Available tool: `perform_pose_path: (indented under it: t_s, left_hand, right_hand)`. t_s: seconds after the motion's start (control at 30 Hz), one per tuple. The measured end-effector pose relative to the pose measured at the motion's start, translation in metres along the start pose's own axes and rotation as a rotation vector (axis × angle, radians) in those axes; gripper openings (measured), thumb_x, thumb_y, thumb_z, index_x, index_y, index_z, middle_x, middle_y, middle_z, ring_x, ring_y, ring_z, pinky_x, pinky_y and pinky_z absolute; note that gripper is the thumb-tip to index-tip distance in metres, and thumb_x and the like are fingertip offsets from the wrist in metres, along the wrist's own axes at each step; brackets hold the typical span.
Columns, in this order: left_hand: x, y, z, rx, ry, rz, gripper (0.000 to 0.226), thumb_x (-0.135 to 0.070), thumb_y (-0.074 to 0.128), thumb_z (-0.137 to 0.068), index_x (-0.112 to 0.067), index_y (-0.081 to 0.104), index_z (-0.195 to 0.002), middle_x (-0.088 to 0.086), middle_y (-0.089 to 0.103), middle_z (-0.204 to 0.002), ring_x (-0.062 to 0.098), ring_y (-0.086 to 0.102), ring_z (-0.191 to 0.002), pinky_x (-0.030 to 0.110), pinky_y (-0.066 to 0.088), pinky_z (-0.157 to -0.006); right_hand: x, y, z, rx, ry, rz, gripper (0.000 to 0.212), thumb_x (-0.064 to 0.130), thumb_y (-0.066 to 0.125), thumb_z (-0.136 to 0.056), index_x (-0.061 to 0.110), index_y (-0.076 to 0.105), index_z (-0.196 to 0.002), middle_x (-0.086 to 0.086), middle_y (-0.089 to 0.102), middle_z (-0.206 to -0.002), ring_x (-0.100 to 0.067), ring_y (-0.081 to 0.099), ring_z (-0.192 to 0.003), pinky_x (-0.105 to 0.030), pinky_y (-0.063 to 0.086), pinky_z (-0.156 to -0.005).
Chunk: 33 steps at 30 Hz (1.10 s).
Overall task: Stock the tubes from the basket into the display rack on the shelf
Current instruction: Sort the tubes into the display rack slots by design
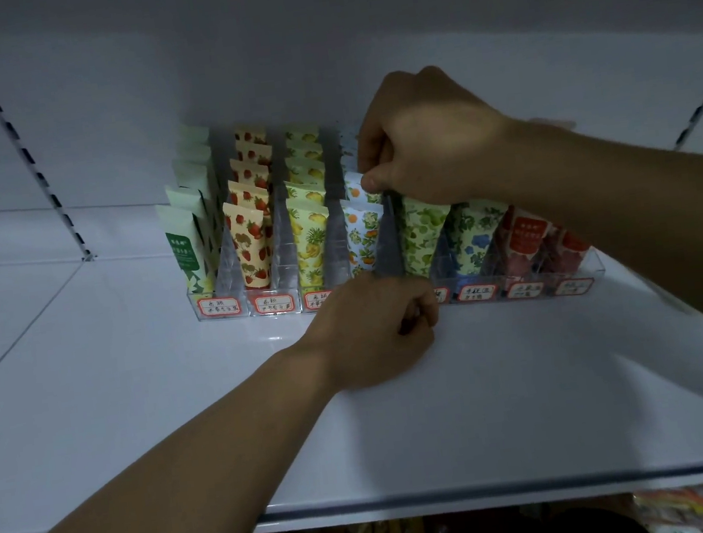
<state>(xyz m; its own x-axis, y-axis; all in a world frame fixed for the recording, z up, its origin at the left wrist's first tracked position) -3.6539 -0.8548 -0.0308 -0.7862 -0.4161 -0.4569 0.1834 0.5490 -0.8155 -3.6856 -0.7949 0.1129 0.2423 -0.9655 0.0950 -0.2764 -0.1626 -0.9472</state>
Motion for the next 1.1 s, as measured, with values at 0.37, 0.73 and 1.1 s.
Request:
perform_pose_path:
  t_s: [0.37,0.73,1.1]
  left_hand:
    - [0.000,0.001,0.000,0.015,-0.024,-0.003,0.015,-0.018,0.057,-0.082,-0.032,0.062,-0.083,-0.017,0.051,-0.057,0.001,0.052,-0.055,0.020,0.036,-0.055]
    - [0.000,0.000,-0.001,0.030,-0.033,0.003,0.015,-0.018,0.057,-0.083,-0.032,0.063,-0.085,-0.017,0.053,-0.057,0.001,0.052,-0.054,0.021,0.038,-0.054]
    - [0.001,0.001,-0.001,0.016,-0.007,0.001,0.014,-0.019,0.056,-0.082,-0.031,0.063,-0.085,-0.017,0.051,-0.056,-0.001,0.052,-0.056,0.018,0.035,-0.054]
  right_hand:
    - [0.008,0.009,-0.005,-0.018,-0.038,0.034,0.017,0.014,0.076,-0.084,0.019,0.060,-0.082,-0.005,0.066,-0.091,-0.022,0.065,-0.081,-0.039,0.060,-0.076]
    - [-0.006,-0.026,-0.010,0.012,0.057,-0.097,0.016,0.029,0.078,-0.087,0.018,0.079,-0.097,0.005,0.075,-0.094,-0.004,0.068,-0.081,-0.015,0.051,-0.072]
    - [-0.014,0.001,-0.020,0.049,0.096,-0.087,0.017,0.018,0.081,-0.084,0.016,0.077,-0.101,0.000,0.073,-0.100,-0.010,0.067,-0.085,-0.023,0.055,-0.080]
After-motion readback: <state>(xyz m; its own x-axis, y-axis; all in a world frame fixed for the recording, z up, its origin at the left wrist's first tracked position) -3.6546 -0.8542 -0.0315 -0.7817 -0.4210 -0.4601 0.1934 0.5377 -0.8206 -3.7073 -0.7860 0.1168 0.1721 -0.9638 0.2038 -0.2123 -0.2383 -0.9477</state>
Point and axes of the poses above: each hand's wrist, its own z-axis away from the middle knuckle, its own y-axis out of the palm, x = y × z, the point moved 7 cm from there along -z, towards the middle knuckle
